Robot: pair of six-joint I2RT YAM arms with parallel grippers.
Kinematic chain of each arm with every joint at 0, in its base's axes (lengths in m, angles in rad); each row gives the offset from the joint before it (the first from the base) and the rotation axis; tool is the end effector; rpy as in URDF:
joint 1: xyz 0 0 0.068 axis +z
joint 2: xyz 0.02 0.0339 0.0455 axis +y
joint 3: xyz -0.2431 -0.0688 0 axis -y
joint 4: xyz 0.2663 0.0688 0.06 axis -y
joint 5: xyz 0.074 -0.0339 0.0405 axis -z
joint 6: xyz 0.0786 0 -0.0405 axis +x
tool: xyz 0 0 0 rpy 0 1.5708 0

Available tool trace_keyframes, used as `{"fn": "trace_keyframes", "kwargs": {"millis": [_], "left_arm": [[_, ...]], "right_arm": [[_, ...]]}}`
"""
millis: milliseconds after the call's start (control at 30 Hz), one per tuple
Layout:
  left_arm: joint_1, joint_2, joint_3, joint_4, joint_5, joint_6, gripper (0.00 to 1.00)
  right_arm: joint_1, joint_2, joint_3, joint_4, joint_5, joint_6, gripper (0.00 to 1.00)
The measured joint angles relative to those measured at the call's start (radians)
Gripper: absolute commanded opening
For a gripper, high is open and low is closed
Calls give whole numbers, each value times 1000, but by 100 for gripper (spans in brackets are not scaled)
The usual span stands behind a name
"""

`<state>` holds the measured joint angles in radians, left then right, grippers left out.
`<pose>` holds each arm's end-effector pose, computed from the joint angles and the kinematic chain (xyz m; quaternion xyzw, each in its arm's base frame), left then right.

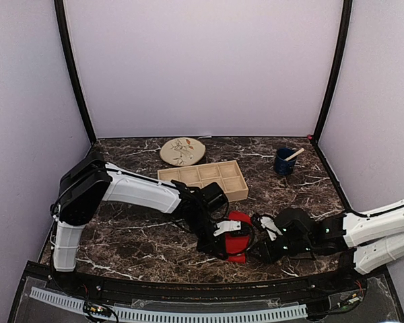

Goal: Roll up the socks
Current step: Roll the sock at the center of the board.

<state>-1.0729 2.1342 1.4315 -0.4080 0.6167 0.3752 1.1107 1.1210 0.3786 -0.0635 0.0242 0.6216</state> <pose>0.1765 -0.4198 0.0690 0.6664 0.6492 -0.3520 0.1032 0.1157 0.2292 0.0865 -0.2202 0.9012 0.2770 0.2503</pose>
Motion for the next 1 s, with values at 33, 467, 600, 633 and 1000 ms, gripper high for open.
{"fn": "trace_keyframes", "kwargs": {"millis": [33, 467, 600, 633, 1000], "left_arm": [[5, 6, 8, -10, 16, -2, 0], [44, 62, 59, -97, 155, -13, 0], [45, 78, 76, -124, 181, -13, 0], [45, 82, 80, -129, 186, -13, 0], [56, 108, 111, -172, 224, -11, 0]], "right_arm": [[21, 0, 0, -5, 26, -4, 38], [197, 50, 41, -36, 242, -84, 38], [250, 87, 81, -42, 276, -124, 37], [259, 97, 91, -42, 281, -133, 37], [324, 217, 157, -45, 314, -221, 38]]}}
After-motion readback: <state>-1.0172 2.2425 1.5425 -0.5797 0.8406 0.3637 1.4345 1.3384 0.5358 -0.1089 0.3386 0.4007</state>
